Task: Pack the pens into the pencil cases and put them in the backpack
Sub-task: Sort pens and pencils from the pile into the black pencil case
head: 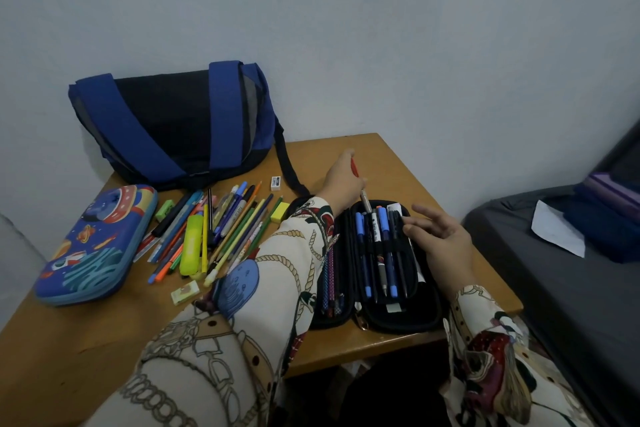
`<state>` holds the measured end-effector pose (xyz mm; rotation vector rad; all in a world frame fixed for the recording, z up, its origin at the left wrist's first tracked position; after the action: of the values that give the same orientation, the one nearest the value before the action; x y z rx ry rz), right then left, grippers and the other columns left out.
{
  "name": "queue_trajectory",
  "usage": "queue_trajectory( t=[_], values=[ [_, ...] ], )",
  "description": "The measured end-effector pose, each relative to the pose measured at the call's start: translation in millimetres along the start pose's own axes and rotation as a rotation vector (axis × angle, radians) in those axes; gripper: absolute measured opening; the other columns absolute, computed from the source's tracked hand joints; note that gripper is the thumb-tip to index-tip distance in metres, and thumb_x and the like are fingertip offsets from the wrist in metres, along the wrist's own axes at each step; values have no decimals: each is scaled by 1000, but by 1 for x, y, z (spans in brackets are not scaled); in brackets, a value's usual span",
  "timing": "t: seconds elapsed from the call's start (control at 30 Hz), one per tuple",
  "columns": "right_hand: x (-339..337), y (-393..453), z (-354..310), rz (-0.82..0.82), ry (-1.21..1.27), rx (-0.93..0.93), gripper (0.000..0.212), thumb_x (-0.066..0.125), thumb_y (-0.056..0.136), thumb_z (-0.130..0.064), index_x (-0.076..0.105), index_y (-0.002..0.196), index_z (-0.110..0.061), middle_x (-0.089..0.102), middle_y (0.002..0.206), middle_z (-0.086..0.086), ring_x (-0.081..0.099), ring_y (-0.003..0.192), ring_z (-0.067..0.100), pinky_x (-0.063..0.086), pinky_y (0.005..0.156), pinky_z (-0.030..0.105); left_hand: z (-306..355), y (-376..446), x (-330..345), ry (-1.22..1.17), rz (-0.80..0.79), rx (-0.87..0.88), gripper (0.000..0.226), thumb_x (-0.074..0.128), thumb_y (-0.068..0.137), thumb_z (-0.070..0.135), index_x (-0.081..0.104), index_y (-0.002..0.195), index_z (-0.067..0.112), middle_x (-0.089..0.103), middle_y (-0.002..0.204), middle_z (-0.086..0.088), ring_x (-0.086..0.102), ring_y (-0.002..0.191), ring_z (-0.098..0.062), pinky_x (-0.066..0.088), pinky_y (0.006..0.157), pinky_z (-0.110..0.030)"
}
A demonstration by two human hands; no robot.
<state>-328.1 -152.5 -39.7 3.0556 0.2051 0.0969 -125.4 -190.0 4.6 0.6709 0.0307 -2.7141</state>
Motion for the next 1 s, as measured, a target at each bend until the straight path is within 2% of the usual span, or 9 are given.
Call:
queue_trajectory(
  t=[0.1, 0.17, 0.27, 0.33, 0.4, 0.57, 0.77, 0.9, 1.0],
  values=[
    [0, 1, 0, 3, -8, -2, 36, 69, 85, 4, 69, 111, -20, 77, 93, 5, 71, 99, 29, 51, 97, 55, 3, 0, 2, 39, 2, -17, 68, 59, 90, 2, 23, 146, 16, 47, 123, -8, 51, 105, -24, 44, 78, -29],
    [0, 1, 1, 3, -9, -5, 35, 69, 85, 5, 69, 112, -18, 77, 92, 6, 71, 99, 29, 52, 96, 55, 6, 1, 2, 93, -4, -4, 62, 61, 87, 1, 28, 139, 15, 46, 118, -7, 50, 101, -23, 45, 73, -30],
    [1, 1, 0, 0, -18, -12, 35, 68, 85, 5, 68, 111, -20, 77, 92, 6, 70, 98, 31, 52, 95, 56, 5, 2, 4, 167, -43, -22, 53, 65, 82, 2, 39, 127, 13, 51, 115, -10, 52, 97, -24, 53, 81, -36],
    [1, 1, -1, -1, -23, -14, 35, 68, 86, 5, 68, 110, -21, 76, 93, 7, 70, 99, 32, 53, 94, 55, 2, 3, 4, 210, -60, -55, 49, 69, 79, 5, 43, 120, 14, 50, 100, -3, 52, 90, -21, 53, 86, -40],
    [2, 1, -1, 0, -24, -14, 35, 68, 86, 5, 68, 109, -21, 76, 93, 8, 70, 99, 33, 53, 94, 54, -1, 2, 5, 205, -96, -79, 45, 71, 79, 6, 46, 115, 14, 47, 89, 3, 50, 82, -15, 53, 83, -38],
    [2, 1, -1, 6, -30, -10, 35, 68, 85, 5, 68, 111, -19, 75, 90, 6, 70, 99, 31, 53, 96, 53, -8, -3, 14, 176, -189, -96, 39, 72, 75, 4, 58, 111, 12, 57, 100, -3, 57, 99, -24, 53, 87, -38],
    [2, 0, -1, 15, -41, -2, 35, 68, 85, 5, 68, 113, -16, 75, 87, 4, 70, 96, 28, 54, 94, 50, -11, -6, 12, 196, -207, -52, 24, 69, 80, 8, 65, 103, 13, 62, 101, -3, 59, 98, -21, 51, 84, -33],
    [2, -2, -5, 17, -60, -13, 37, 67, 86, 6, 66, 118, -11, 74, 89, 6, 69, 89, 20, 56, 91, 44, -11, -7, 13, 235, -220, -16, 13, 64, 85, 10, 70, 96, 5, 67, 107, -8, 60, 101, -24, 51, 90, -38],
    [3, -2, -6, 19, -66, -16, 37, 66, 85, 6, 66, 118, -11, 74, 87, 4, 68, 86, 18, 56, 89, 40, -14, -7, 15, 253, -240, -20, 12, 62, 88, 12, 72, 91, 4, 70, 102, -10, 64, 97, -24, 53, 90, -39]
  ],
)
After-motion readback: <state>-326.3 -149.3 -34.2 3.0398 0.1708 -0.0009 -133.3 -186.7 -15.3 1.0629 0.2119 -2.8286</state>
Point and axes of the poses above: each hand's wrist, its own y-axis towards the middle knuckle, its own x-axis out of the palm, z = x × y, the point moved 7 cm from there along y, towards the middle knuckle
